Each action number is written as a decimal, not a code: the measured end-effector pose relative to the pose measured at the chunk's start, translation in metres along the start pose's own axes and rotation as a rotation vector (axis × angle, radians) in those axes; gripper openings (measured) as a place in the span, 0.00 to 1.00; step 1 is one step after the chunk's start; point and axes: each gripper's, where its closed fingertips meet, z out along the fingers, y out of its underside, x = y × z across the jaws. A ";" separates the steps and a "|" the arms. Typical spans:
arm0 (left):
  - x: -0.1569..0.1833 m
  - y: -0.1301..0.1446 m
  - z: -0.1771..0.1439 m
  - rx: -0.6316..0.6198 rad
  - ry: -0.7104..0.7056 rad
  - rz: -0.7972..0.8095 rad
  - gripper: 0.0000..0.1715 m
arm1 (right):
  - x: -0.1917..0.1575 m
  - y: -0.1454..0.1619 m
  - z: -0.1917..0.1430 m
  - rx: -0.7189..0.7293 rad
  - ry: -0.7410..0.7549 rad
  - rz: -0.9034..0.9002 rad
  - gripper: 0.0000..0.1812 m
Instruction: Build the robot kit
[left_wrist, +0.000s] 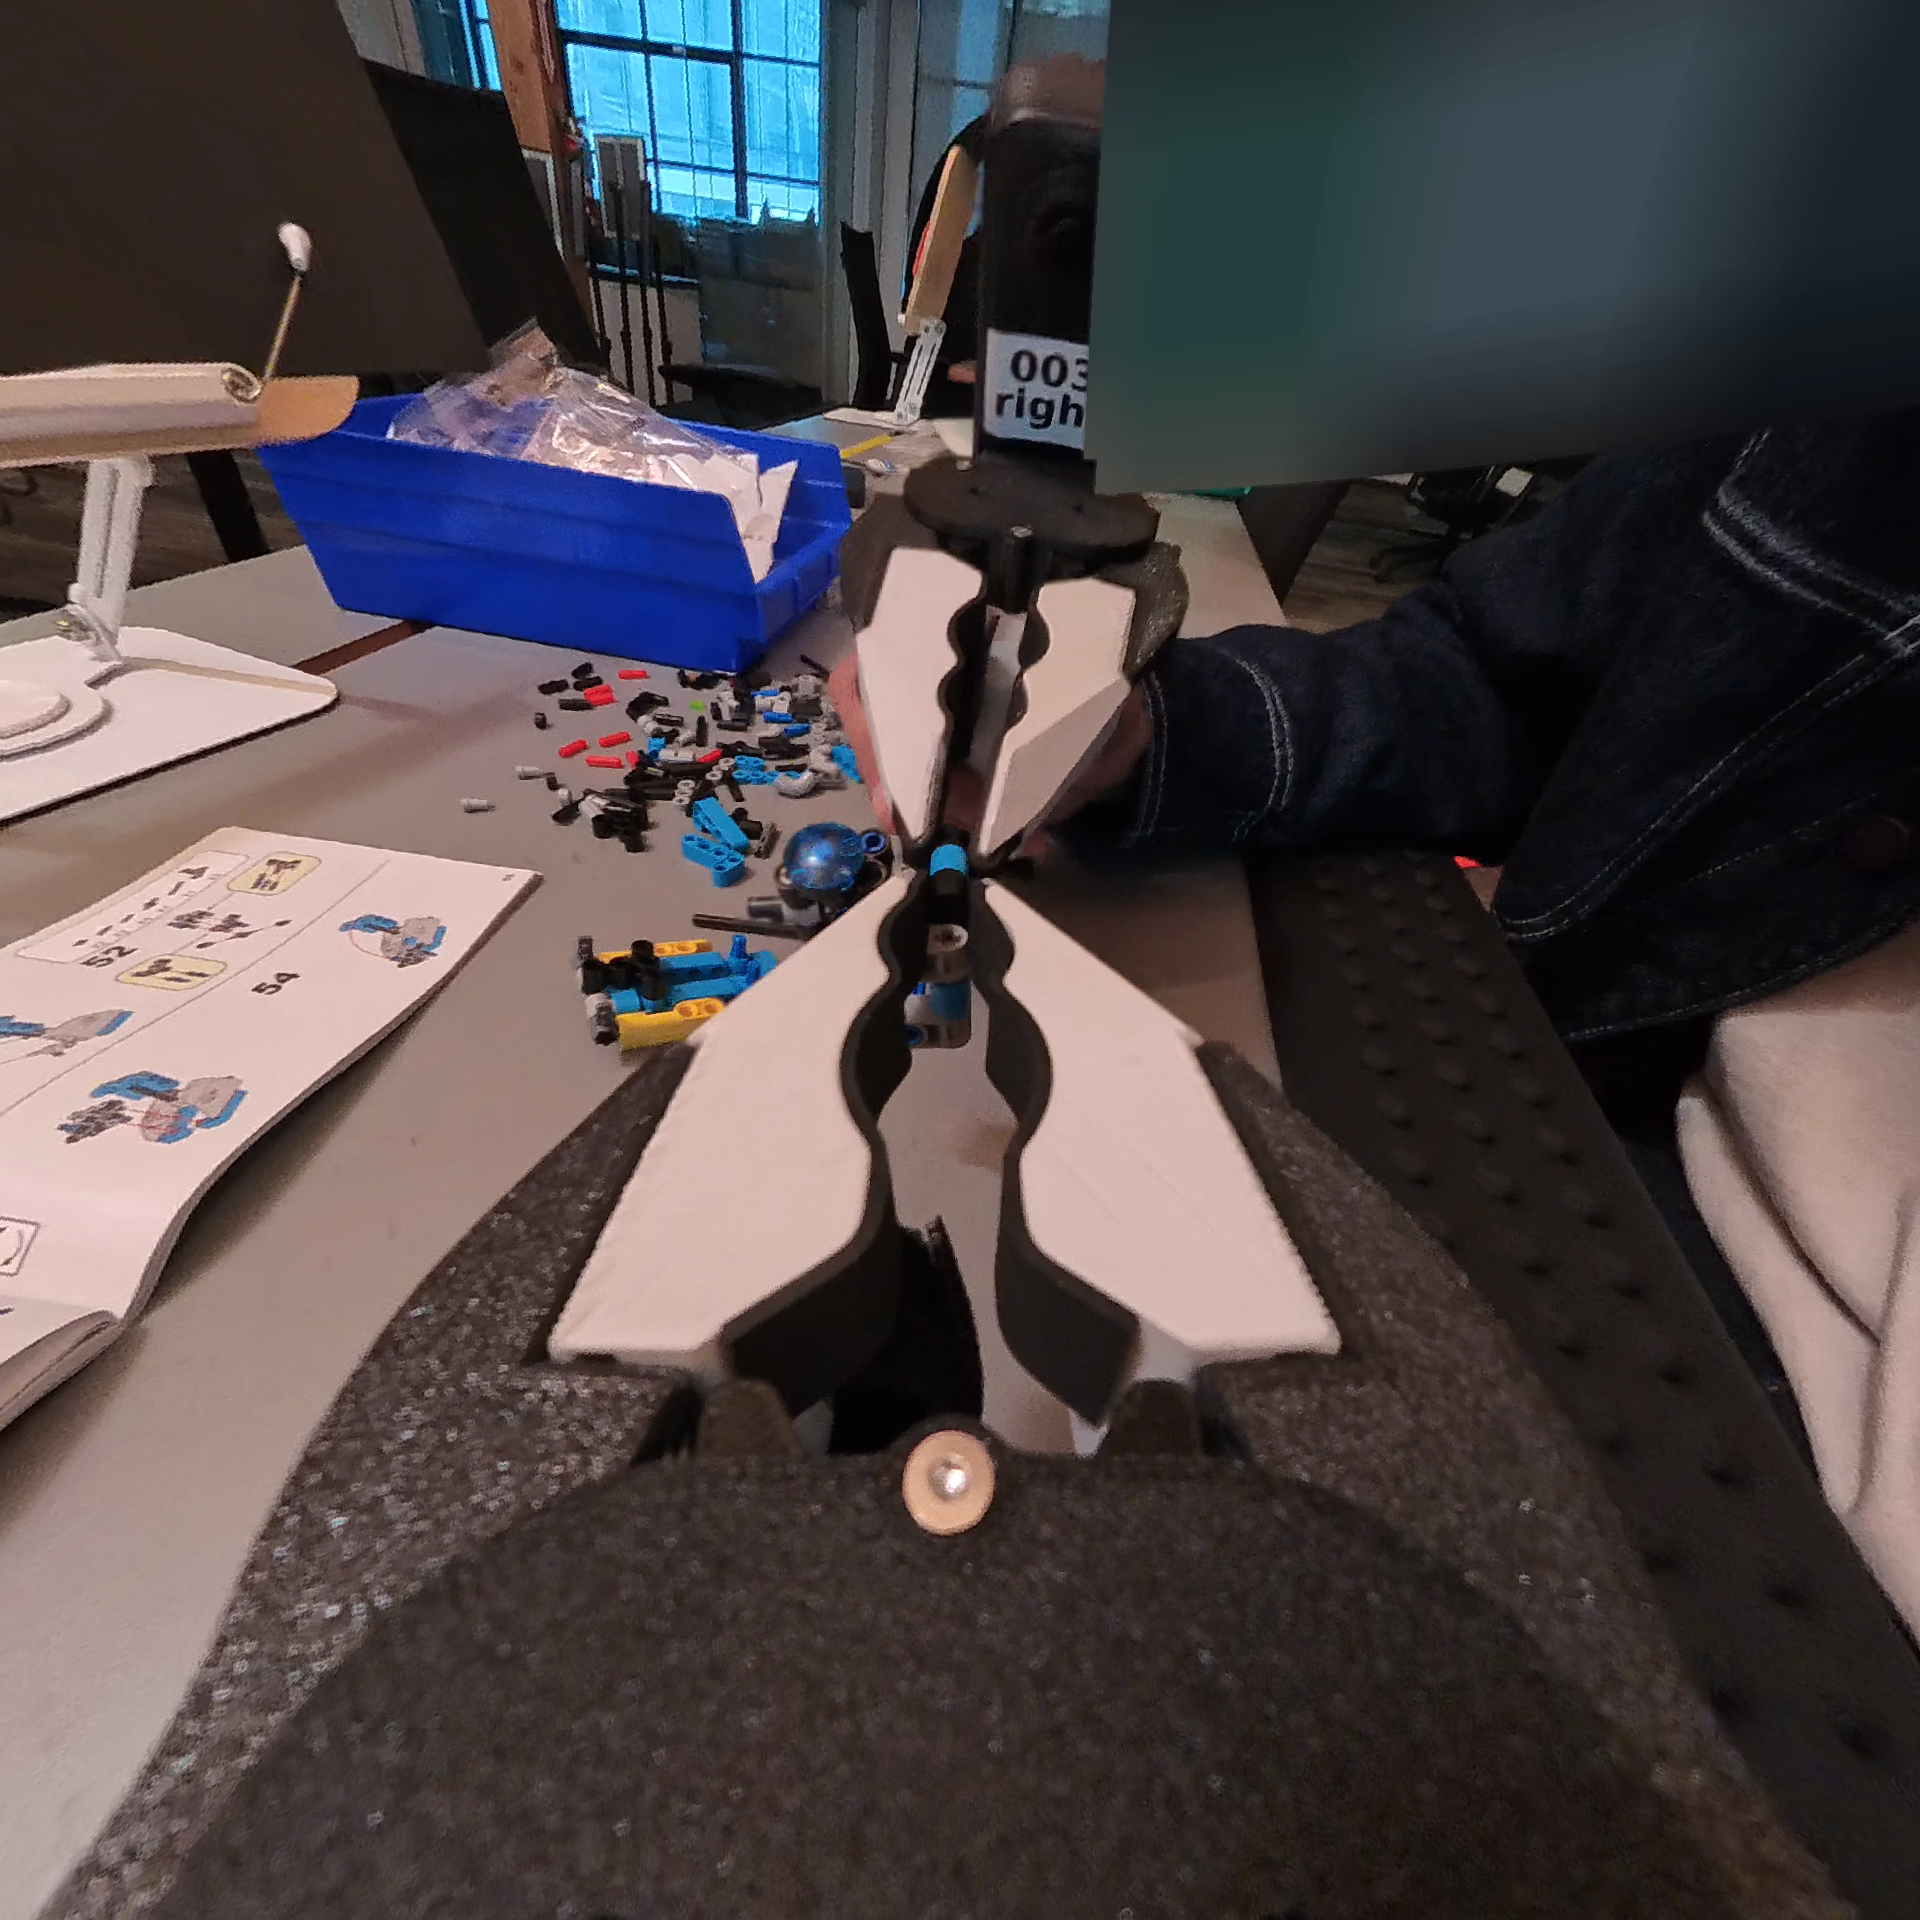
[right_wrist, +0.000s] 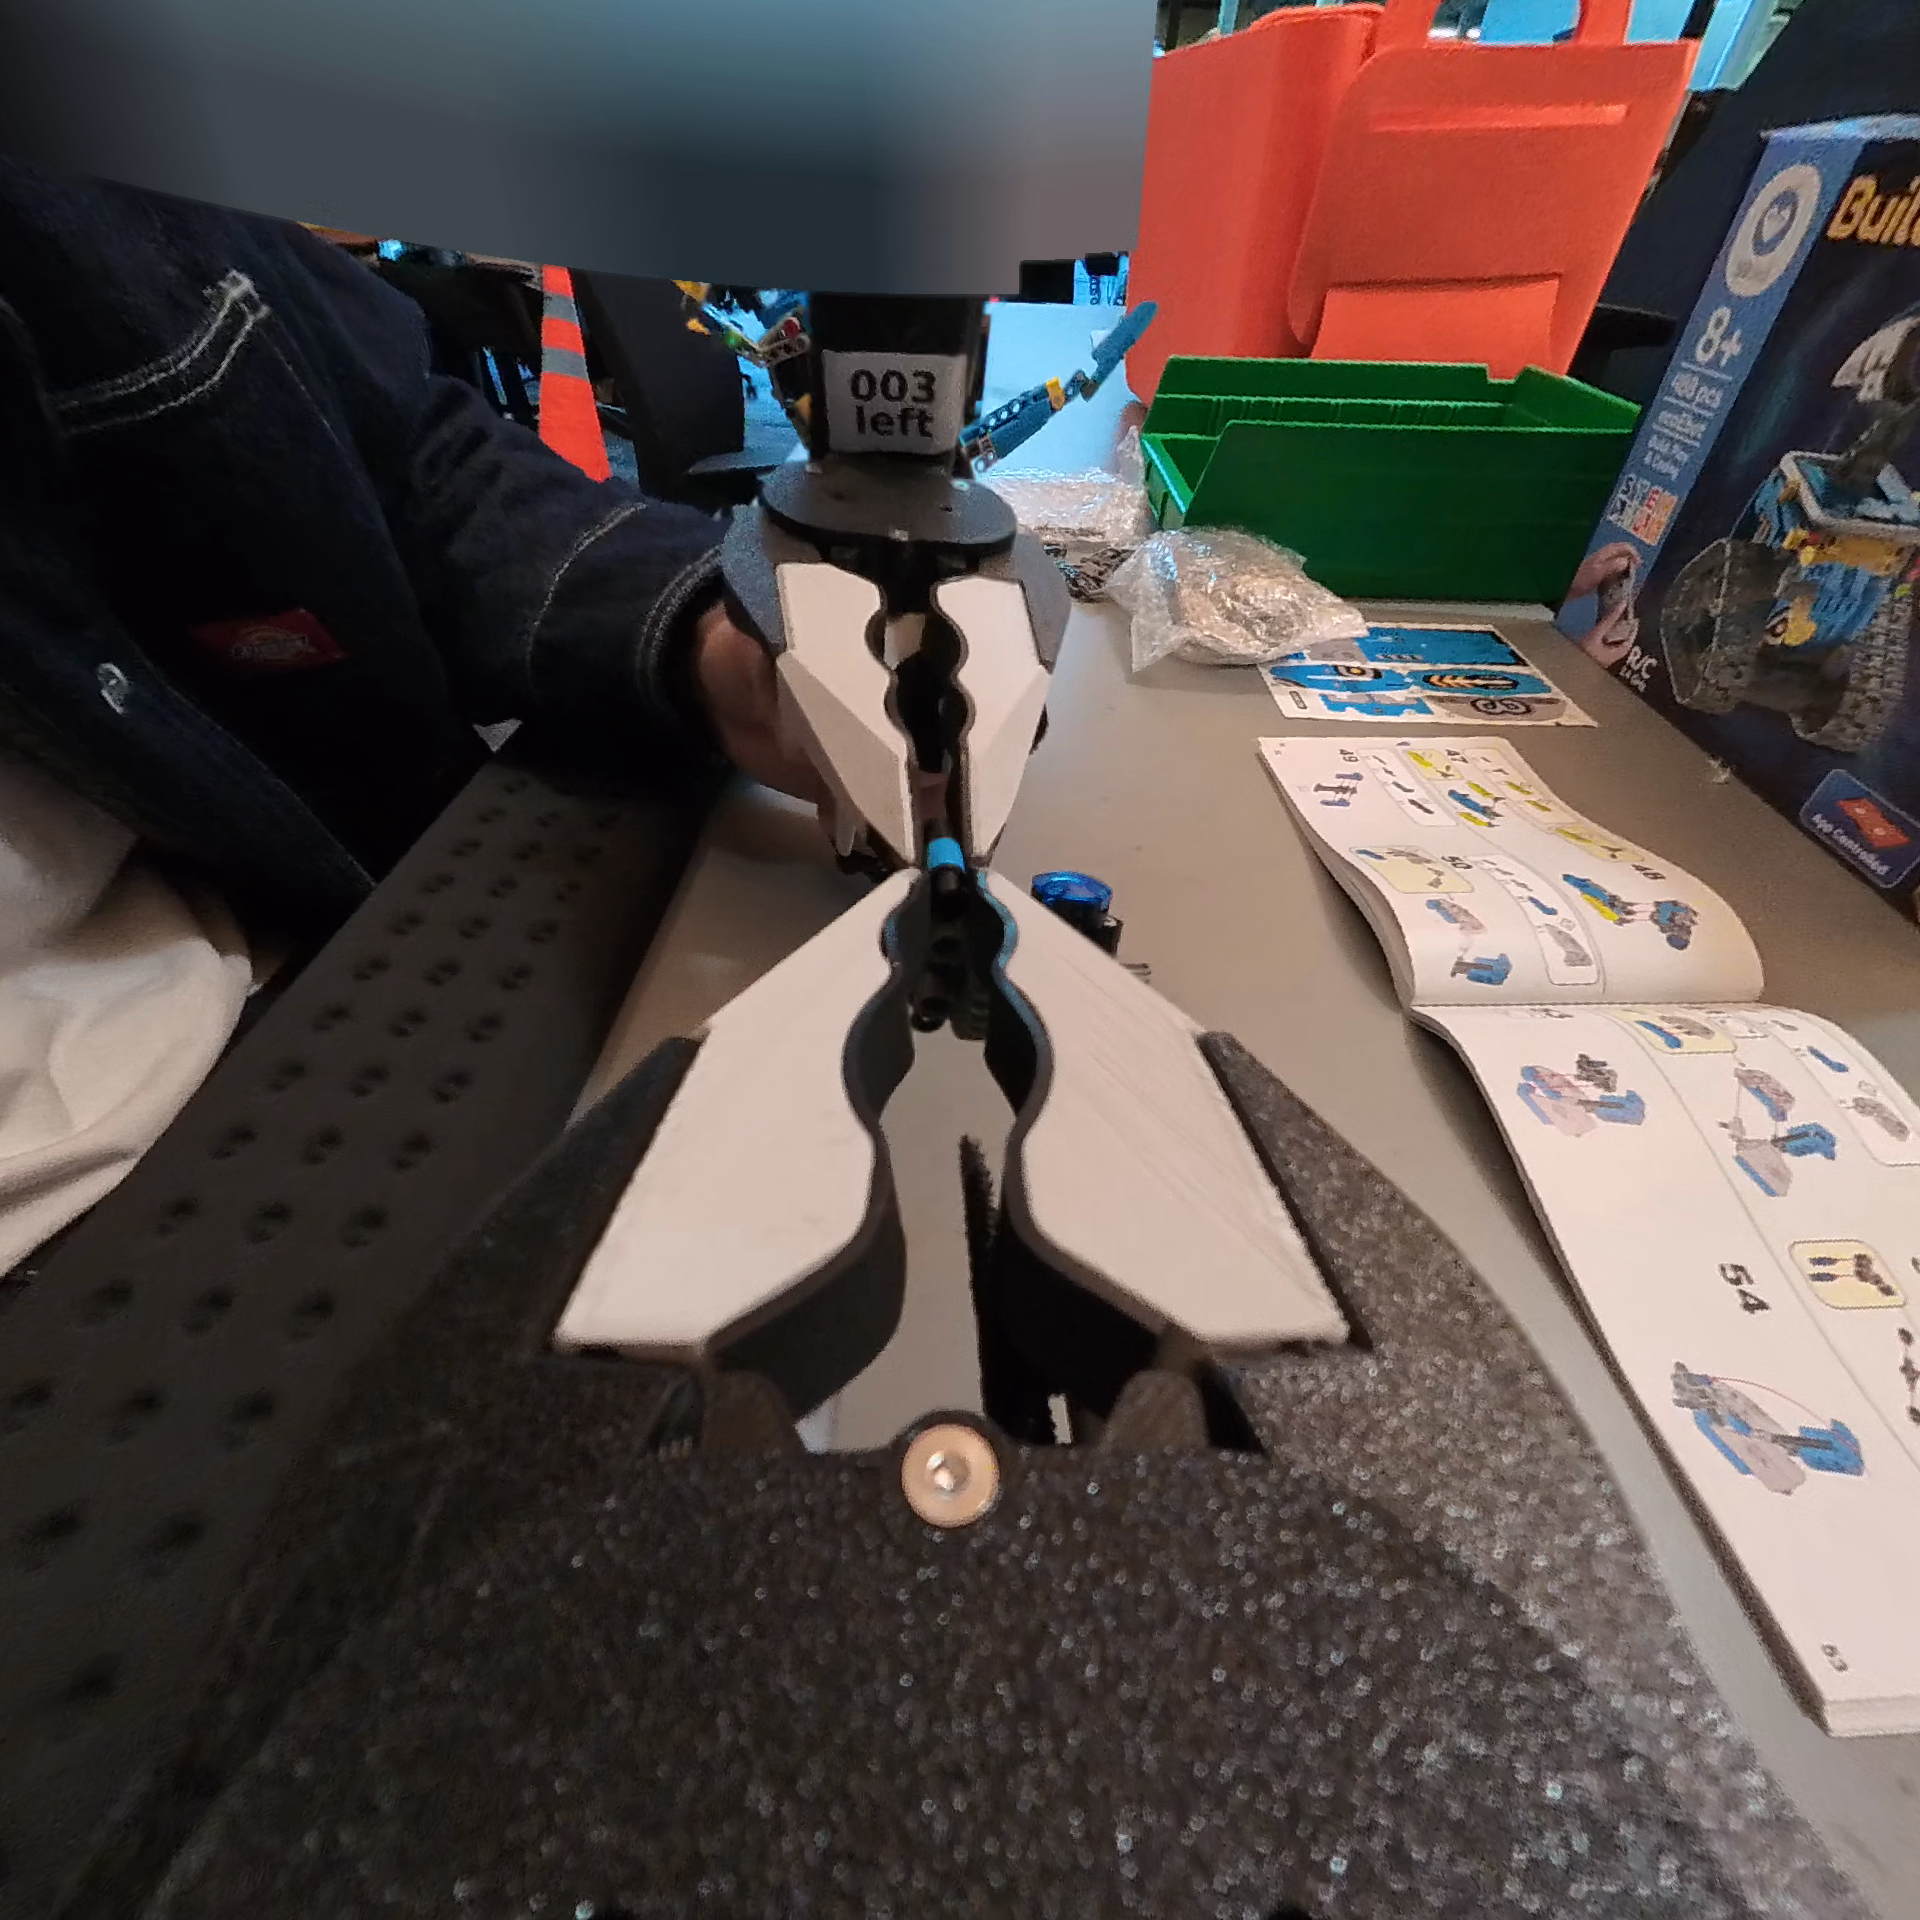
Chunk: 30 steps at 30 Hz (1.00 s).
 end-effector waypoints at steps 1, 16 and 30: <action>0.001 -0.001 0.000 0.007 0.007 -0.007 0.03 | -0.001 -0.001 -0.001 -0.010 0.000 -0.010 0.03; 0.008 0.005 0.001 -0.016 0.030 0.006 0.03 | -0.008 0.005 -0.002 -0.056 -0.041 -0.020 0.02; 0.009 0.011 0.003 -0.058 -0.002 0.092 0.04 | -0.011 0.012 0.002 -0.096 -0.045 -0.015 0.03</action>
